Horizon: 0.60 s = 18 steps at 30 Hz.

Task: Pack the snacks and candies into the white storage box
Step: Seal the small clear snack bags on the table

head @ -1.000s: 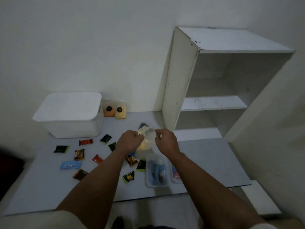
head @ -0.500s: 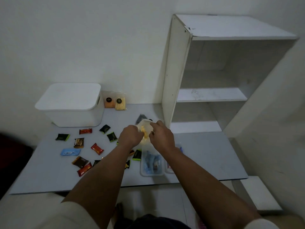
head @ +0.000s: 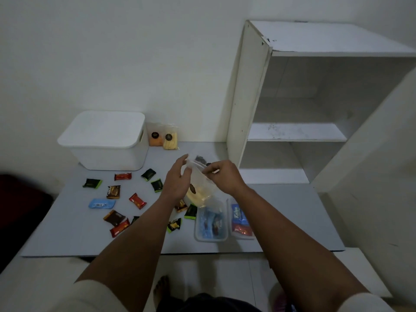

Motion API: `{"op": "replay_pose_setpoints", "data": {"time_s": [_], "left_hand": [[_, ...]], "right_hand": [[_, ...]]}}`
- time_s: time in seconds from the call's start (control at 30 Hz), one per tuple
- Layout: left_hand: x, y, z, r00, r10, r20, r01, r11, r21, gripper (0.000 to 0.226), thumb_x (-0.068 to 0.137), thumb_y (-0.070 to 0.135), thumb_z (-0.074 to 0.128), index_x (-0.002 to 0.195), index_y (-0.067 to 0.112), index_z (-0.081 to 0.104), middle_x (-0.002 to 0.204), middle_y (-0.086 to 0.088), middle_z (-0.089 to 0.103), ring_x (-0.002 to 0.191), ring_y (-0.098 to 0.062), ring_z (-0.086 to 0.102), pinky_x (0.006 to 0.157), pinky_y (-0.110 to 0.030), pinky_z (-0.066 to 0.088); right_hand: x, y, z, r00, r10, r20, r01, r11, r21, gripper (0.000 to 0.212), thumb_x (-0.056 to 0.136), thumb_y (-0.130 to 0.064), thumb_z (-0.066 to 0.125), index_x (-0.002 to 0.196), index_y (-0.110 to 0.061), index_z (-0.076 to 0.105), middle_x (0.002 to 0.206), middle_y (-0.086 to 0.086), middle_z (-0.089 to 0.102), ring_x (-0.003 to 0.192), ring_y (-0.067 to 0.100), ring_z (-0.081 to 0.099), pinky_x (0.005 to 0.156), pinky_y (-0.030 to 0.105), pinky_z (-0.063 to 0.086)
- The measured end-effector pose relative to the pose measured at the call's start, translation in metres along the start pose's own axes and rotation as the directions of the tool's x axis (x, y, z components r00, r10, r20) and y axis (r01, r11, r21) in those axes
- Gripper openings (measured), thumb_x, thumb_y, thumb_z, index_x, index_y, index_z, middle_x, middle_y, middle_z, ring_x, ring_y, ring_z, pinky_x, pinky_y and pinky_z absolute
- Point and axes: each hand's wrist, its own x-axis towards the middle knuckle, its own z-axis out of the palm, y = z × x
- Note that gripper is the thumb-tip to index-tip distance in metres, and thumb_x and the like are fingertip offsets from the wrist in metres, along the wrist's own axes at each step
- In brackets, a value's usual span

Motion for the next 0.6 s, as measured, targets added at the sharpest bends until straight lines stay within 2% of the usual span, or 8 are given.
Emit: {"op": "replay_pose_setpoints", "data": {"time_s": [0.07,0.13,0.23,0.3,0.37,0.47,0.53,0.6], "left_hand": [[0.003,-0.003,-0.007,1.000,0.017,-0.023,-0.016,0.999,0.040,0.032,0.102,0.030,0.051,0.134,0.028,0.057,0.134,0.002,0.061,0.123,-0.012,0.056,0.103,-0.034,0.046],[0.010,-0.010,-0.014,0.998,0.048,-0.039,-0.046,0.998,0.051,0.016,0.100,0.031,0.056,0.105,0.023,0.069,0.105,0.003,0.072,0.104,-0.016,0.066,0.095,-0.042,0.053],[0.022,-0.020,-0.024,0.998,0.063,-0.027,-0.063,0.998,0.017,0.026,0.100,0.034,0.056,0.080,0.024,0.068,0.080,0.005,0.075,0.082,-0.015,0.072,0.086,-0.048,0.057],[0.029,-0.025,-0.031,0.997,0.083,-0.010,-0.083,0.996,0.017,0.027,0.101,0.034,0.055,0.079,0.021,0.068,0.077,0.004,0.074,0.080,-0.015,0.072,0.085,-0.049,0.058],[0.038,-0.026,-0.037,0.997,0.079,0.002,-0.079,0.997,0.027,0.025,0.101,0.028,0.055,0.083,0.016,0.068,0.078,0.003,0.074,0.079,-0.014,0.071,0.085,-0.045,0.058],[0.056,-0.026,-0.047,0.997,0.062,0.043,-0.064,0.997,0.037,0.022,0.101,0.021,0.055,0.083,0.015,0.066,0.076,-0.001,0.071,0.074,-0.014,0.068,0.082,-0.040,0.058],[0.068,-0.027,-0.056,0.993,0.074,0.088,-0.079,0.996,0.046,0.023,0.101,0.022,0.056,0.080,0.017,0.064,0.075,-0.002,0.070,0.071,-0.015,0.067,0.079,-0.040,0.058],[0.079,-0.027,-0.064,0.987,0.069,0.145,-0.074,0.997,0.031,0.022,0.101,0.021,0.056,0.083,0.012,0.066,0.078,-0.006,0.072,0.072,-0.016,0.068,0.076,-0.035,0.058]], "right_hand": [[0.008,-0.004,-0.004,0.996,-0.028,0.090,0.027,1.000,0.013,0.017,0.085,-0.010,0.075,0.084,-0.026,0.081,0.089,-0.001,0.078,0.083,0.015,0.070,0.078,0.034,0.059],[0.015,-0.006,-0.007,0.990,-0.041,0.136,0.038,0.999,0.027,0.021,0.083,-0.007,0.075,0.077,-0.027,0.077,0.083,0.004,0.076,0.076,0.017,0.068,0.078,0.038,0.058],[0.023,-0.011,-0.005,0.988,-0.029,0.153,0.014,0.995,0.099,0.010,0.083,-0.001,0.070,0.087,-0.010,0.072,0.071,0.002,0.067,0.064,0.009,0.061,0.067,0.031,0.053],[0.026,-0.018,-0.002,0.988,0.002,0.156,-0.027,0.987,0.160,0.009,0.088,-0.004,0.066,0.097,-0.004,0.068,0.071,0.002,0.068,0.058,0.006,0.062,0.056,0.021,0.048],[0.030,-0.026,0.004,0.982,0.021,0.187,-0.060,0.977,0.205,0.013,0.092,-0.012,0.068,0.102,-0.004,0.068,0.085,0.011,0.076,0.065,0.015,0.071,0.053,0.016,0.048],[0.046,-0.029,0.017,0.981,-0.025,0.193,-0.002,0.990,0.138,0.017,0.087,-0.026,0.077,0.096,-0.012,0.073,0.083,0.007,0.077,0.074,0.021,0.075,0.067,0.025,0.057],[0.056,-0.032,0.025,0.981,-0.025,0.191,-0.001,0.991,0.132,0.008,0.086,-0.023,0.078,0.088,-0.017,0.074,0.078,0.005,0.076,0.072,0.020,0.074,0.076,0.035,0.061],[0.067,-0.040,0.031,0.982,-0.020,0.188,-0.006,0.991,0.136,0.005,0.087,-0.019,0.078,0.084,-0.017,0.074,0.074,0.002,0.075,0.068,0.014,0.072,0.072,0.032,0.060]]}}
